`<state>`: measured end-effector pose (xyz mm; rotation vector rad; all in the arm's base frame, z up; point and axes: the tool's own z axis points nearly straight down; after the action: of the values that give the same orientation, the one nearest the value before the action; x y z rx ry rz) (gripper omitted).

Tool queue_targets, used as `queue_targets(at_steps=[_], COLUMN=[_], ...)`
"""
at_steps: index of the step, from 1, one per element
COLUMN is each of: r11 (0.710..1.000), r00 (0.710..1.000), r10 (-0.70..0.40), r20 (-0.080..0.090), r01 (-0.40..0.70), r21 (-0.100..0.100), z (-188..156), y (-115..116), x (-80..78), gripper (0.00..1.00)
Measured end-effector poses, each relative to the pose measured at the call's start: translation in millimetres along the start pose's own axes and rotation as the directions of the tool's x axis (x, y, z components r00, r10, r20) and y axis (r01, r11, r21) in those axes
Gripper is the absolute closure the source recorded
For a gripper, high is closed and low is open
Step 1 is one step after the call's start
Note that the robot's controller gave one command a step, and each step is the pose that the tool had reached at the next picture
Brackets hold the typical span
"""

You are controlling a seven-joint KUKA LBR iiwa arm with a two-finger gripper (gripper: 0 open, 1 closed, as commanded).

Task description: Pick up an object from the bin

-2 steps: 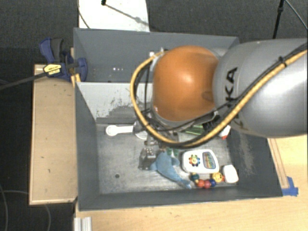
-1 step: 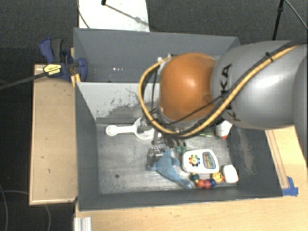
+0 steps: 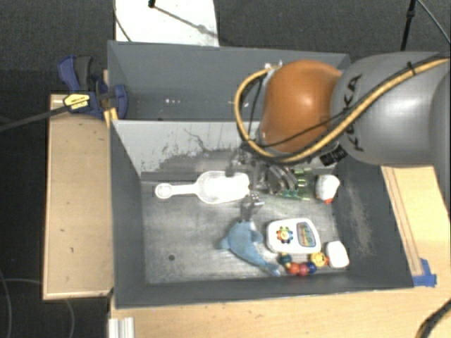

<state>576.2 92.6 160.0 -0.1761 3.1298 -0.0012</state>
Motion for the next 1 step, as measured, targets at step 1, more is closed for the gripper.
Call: queue_targets(at_steps=[1], r11=[0.999], r00=[0.999], r10=[-0.048], r20=[-0.001], r01=[0.048], r21=[-0.001], z=[21.4], y=[-24.1], x=[-12.8], gripper=[0.00])
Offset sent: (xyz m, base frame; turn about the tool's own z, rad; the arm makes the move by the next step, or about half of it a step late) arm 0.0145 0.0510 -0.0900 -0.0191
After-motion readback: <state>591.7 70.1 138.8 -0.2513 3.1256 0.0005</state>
